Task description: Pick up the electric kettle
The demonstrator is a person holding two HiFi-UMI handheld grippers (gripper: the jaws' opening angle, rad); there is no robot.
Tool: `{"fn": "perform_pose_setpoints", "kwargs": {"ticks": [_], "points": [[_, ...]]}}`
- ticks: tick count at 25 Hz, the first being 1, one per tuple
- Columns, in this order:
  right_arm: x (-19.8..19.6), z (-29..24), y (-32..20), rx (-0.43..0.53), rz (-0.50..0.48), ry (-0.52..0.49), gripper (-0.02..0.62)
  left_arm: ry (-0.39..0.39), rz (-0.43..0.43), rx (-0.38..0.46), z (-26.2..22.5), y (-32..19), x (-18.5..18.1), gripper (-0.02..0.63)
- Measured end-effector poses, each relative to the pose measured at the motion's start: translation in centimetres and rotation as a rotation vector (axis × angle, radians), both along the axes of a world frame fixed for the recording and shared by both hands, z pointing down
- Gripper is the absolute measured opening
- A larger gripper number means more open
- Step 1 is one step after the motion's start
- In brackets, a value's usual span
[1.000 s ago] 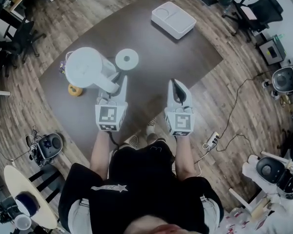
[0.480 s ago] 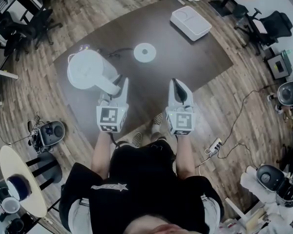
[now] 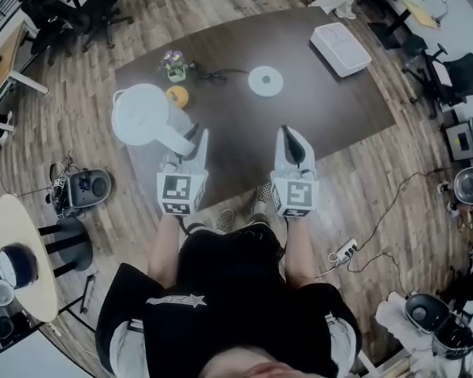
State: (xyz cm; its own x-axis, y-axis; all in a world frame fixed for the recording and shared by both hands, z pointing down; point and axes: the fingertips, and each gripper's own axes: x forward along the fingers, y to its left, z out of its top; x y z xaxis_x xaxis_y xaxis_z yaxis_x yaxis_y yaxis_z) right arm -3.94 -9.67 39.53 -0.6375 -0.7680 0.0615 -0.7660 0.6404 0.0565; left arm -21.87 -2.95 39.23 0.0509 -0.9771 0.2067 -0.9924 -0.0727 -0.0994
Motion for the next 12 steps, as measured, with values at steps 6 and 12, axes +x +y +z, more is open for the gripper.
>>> {"fn": "perform_pose_setpoints", "kwargs": {"ticks": [6,12], "points": [[-4.0,-0.4,1.9,0.007,-0.057,0.002,0.005,0.006,-0.067,-0.002,-0.1,3.6,-3.7,0.067],[-6.0,-0.6,3.1,0.011,-0.085,-0.001,0.005,0.007,-0.103,-0.005,0.0,5.5,-5.6,0.067]]}}
